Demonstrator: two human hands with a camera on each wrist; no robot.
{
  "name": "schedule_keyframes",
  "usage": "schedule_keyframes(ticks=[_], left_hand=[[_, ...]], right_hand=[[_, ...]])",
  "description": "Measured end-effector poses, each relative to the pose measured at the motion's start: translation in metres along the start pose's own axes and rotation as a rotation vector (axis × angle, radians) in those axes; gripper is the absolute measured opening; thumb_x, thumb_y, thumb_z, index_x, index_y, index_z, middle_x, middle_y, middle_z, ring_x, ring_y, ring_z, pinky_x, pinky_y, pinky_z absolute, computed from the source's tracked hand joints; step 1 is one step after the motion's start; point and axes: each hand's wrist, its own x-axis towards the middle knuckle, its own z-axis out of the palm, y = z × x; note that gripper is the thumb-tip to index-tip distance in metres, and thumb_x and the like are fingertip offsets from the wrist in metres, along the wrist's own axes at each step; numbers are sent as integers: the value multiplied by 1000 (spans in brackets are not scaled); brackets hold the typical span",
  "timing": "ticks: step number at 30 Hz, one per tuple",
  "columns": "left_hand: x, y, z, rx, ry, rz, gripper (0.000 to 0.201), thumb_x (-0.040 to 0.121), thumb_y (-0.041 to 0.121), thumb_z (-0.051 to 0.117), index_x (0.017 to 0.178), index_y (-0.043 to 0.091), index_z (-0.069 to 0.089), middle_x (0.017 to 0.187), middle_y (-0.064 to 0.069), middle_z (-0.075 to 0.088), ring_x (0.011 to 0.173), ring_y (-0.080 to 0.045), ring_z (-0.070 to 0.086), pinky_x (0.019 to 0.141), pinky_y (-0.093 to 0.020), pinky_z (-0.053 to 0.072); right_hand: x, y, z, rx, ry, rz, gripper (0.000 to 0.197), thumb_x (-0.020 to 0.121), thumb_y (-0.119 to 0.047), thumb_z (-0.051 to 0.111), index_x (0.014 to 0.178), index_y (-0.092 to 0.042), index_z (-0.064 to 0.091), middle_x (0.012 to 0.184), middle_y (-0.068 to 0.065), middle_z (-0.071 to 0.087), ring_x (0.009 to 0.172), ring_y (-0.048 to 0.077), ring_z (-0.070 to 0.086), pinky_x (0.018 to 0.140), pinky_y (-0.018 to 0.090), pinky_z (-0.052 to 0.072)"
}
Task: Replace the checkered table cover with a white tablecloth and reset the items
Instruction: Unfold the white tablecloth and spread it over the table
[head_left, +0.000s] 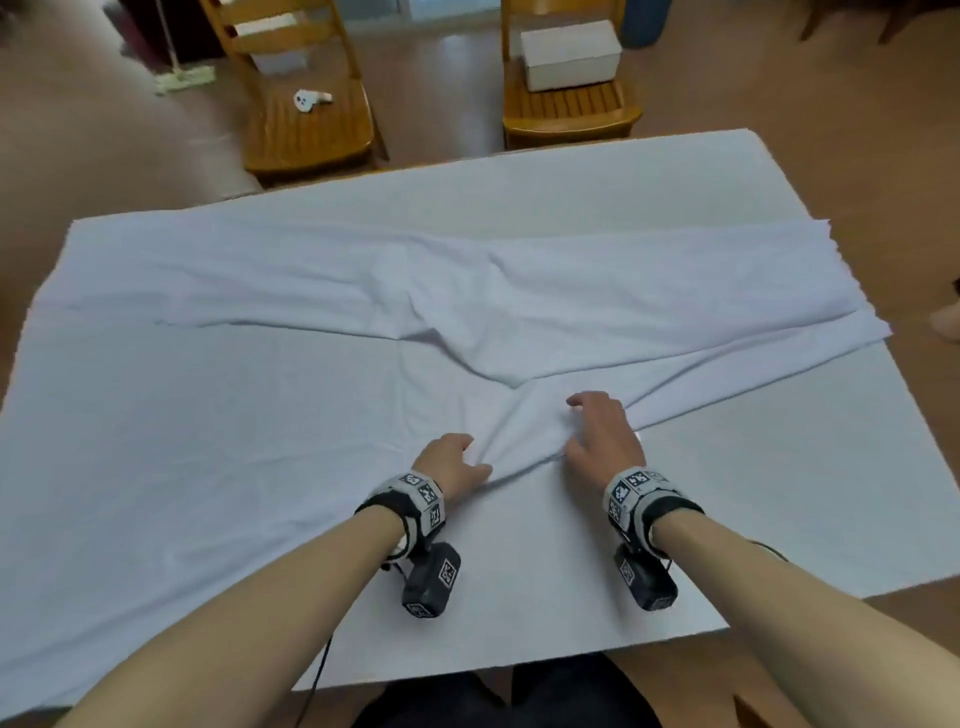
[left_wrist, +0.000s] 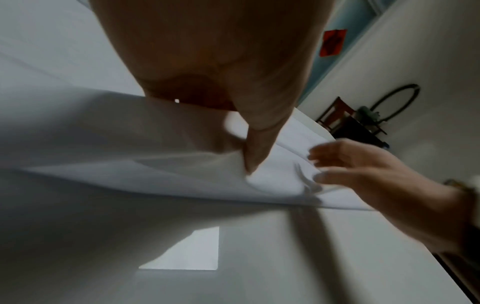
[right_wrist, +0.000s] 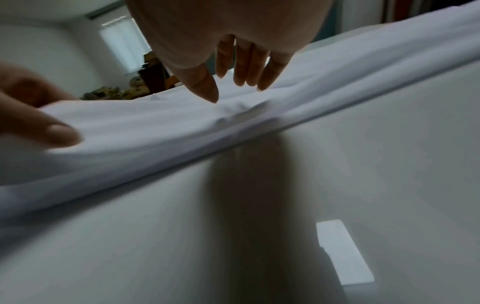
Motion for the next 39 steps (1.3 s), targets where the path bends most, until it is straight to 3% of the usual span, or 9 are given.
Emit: schedule_keyframes(ticks=[2, 6, 9, 14, 18, 24, 28, 35, 39], left_hand=[[-16, 1, 8, 73, -69, 61, 29, 81, 36, 69, 84, 10, 56, 83, -5, 57, 79, -25, 56, 67, -34, 39], [-46, 4, 12, 161, -109, 120, 33, 83, 34, 70, 72, 17, 44, 77, 0, 50, 80, -27, 51, 66, -34, 34], [-59, 1, 14, 166, -106, 176, 44, 82, 35, 72, 65, 21, 34, 71, 2, 46, 73, -25, 47, 61, -32, 27], [-80, -14, 22, 126, -113, 224, 35, 84, 38, 71, 71, 18, 45, 78, -1, 52, 76, -23, 50, 63, -32, 32], [-97, -31, 34, 113, -116, 242, 35, 91, 37, 66, 109, 7, 59, 111, -13, 61, 102, -32, 57, 76, -32, 38], [-105, -48, 69, 92, -86, 293, 37, 92, 38, 63, 120, 15, 58, 123, -4, 59, 108, -23, 56, 81, -27, 38], [-110, -51, 93, 106, -51, 297, 35, 93, 38, 58, 123, 20, 58, 127, 1, 59, 114, -20, 56, 92, -29, 43], [-117, -56, 126, 179, 1, 243, 13, 92, 20, 53, 99, 30, 57, 113, 6, 62, 99, -18, 59, 80, -29, 45], [-116, -50, 136, 214, -50, 176, 22, 86, 9, 50, 89, 30, 54, 98, 9, 56, 89, -16, 56, 74, -27, 43]], right_hand=[[12, -5, -3, -65, 14, -95, 57, 78, -9, 62, 134, -10, 50, 137, 10, 47, 126, 31, 41, 102, 41, 42], [26, -18, 2, -301, -184, -372, 68, 72, -7, 64, 139, -17, 52, 150, 8, 42, 139, 32, 33, 116, 40, 30], [21, -30, 9, -492, -388, -517, 47, 73, -9, 61, 115, -27, 70, 136, 0, 56, 135, 28, 39, 115, 35, 25], [-6, -37, 7, -550, -396, -327, 39, 80, -9, 49, 109, -28, 67, 118, -4, 64, 118, 22, 50, 103, 29, 31], [-33, -26, -6, -626, -357, -226, 38, 82, -15, 54, 117, -24, 63, 118, 0, 66, 114, 23, 54, 101, 31, 34], [-78, 3, -23, -696, -325, -57, 33, 93, -34, 50, 117, -25, 71, 120, 2, 67, 110, 25, 60, 93, 35, 46], [-106, 19, -21, -756, -230, -76, 33, 95, -35, 44, 104, -21, 72, 110, 2, 67, 103, 23, 59, 102, 36, 36], [-140, 46, -25, -804, -222, -19, 37, 100, -34, 36, 115, -24, 69, 116, 1, 67, 111, 23, 57, 105, 39, 36], [-154, 68, -34, -864, -251, -11, 37, 100, -33, 34, 111, -21, 67, 116, 2, 64, 116, 24, 52, 109, 41, 31]])
